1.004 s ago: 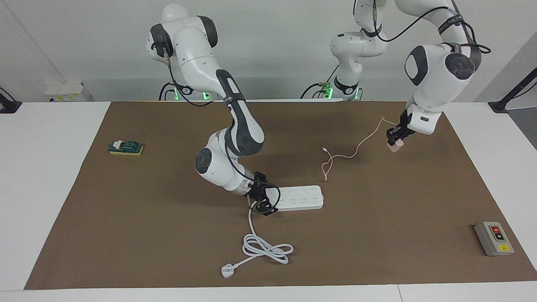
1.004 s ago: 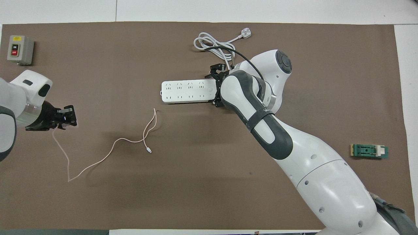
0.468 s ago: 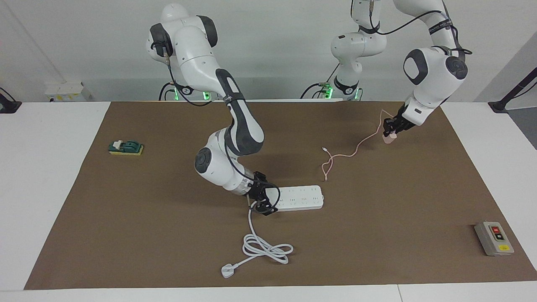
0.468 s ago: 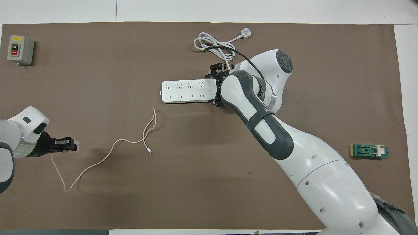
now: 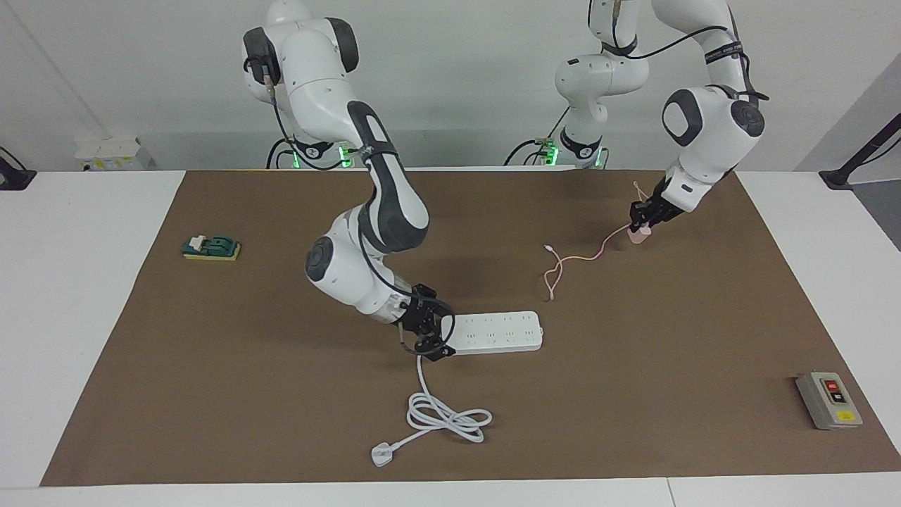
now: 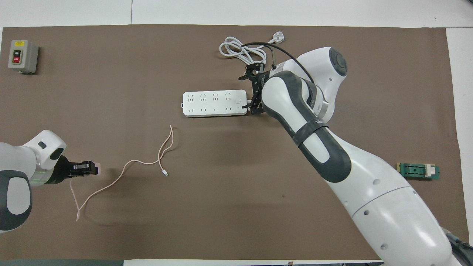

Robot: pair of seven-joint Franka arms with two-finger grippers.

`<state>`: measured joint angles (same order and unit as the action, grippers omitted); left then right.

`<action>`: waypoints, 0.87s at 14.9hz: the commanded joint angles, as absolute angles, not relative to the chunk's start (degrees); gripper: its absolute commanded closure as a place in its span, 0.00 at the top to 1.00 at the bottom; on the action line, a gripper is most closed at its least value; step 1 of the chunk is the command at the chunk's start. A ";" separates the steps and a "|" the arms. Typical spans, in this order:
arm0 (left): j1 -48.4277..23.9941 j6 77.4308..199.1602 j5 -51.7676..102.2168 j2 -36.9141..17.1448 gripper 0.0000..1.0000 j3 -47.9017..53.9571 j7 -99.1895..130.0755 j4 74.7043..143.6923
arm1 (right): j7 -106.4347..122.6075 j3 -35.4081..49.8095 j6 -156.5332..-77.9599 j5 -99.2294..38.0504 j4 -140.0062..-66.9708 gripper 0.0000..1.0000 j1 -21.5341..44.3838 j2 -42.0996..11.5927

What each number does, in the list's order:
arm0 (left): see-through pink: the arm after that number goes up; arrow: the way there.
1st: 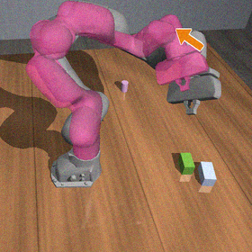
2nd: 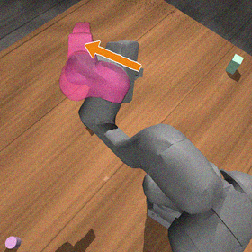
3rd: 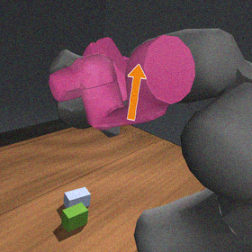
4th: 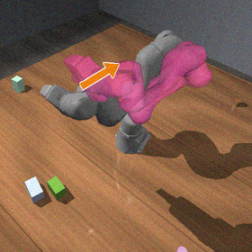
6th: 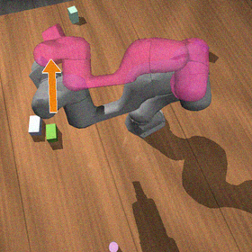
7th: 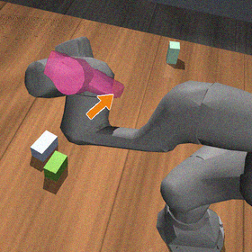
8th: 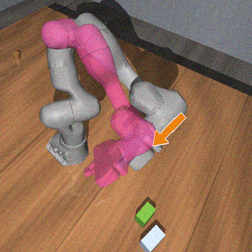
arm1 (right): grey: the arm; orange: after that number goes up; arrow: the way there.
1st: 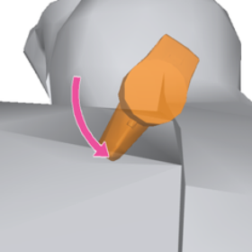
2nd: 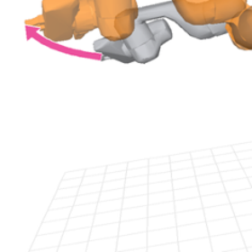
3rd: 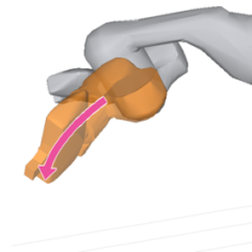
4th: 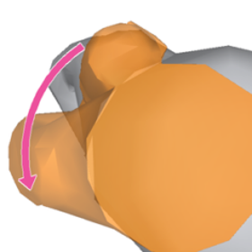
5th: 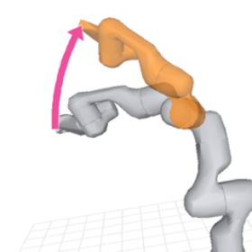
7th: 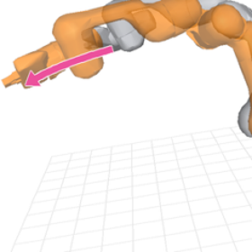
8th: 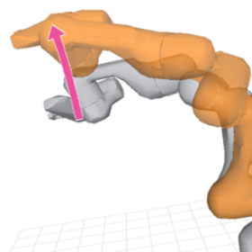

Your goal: Unplug charger and place it aside

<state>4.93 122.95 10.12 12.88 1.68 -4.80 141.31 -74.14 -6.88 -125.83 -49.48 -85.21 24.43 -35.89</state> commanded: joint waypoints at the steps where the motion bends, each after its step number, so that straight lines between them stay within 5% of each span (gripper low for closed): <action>1: 4.75 126.03 11.16 13.71 0.00 1.49 -8.51 143.35 | -74.00 -8.17 -120.87 -46.43 -87.98 1.00 23.03 -30.60; 13: 5.97 130.87 17.13 11.34 0.00 1.49 -16.86 144.67 | -64.02 -8.79 -117.70 -32.73 -97.03 1.00 19.87 -19.34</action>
<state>5.01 128.75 14.18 11.03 1.60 -12.70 143.12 -69.76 -9.12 -119.02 -37.31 -93.55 21.37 -22.79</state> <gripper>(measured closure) 0.687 0.000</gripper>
